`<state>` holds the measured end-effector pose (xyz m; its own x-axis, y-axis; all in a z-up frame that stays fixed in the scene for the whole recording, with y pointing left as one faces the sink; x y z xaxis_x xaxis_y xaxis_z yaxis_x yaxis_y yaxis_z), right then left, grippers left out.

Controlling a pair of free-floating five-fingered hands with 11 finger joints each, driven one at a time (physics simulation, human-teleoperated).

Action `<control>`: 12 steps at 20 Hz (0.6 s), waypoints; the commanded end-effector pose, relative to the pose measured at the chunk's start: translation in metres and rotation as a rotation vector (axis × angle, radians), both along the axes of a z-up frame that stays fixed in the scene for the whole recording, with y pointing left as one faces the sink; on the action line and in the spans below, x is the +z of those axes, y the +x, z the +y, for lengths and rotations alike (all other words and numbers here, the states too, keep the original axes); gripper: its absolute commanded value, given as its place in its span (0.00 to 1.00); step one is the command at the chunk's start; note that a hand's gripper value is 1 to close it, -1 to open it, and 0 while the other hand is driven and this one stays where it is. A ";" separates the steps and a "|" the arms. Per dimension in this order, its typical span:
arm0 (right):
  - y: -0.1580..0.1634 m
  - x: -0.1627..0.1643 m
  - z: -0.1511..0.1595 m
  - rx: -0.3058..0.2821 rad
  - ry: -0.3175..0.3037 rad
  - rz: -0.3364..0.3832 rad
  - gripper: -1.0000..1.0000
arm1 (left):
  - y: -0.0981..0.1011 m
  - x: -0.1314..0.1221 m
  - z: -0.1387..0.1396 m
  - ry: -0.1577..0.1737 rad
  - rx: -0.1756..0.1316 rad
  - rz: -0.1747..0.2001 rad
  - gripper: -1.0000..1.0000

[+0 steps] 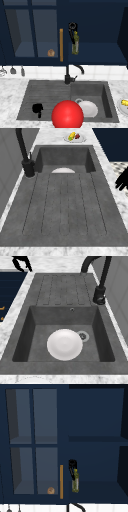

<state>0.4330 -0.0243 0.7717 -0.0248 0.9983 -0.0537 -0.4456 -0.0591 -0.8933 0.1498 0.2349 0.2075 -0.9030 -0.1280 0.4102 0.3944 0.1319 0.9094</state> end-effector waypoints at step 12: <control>0.010 -0.006 0.036 0.041 -0.123 -0.107 1.00 | 0.000 0.000 0.000 0.000 0.000 0.000 0.50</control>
<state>0.4430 0.0068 0.7707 -0.0285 0.9847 -0.1720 -0.3151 -0.1721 -0.9333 0.1498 0.2349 0.2075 -0.9030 -0.1280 0.4102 0.3944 0.1319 0.9094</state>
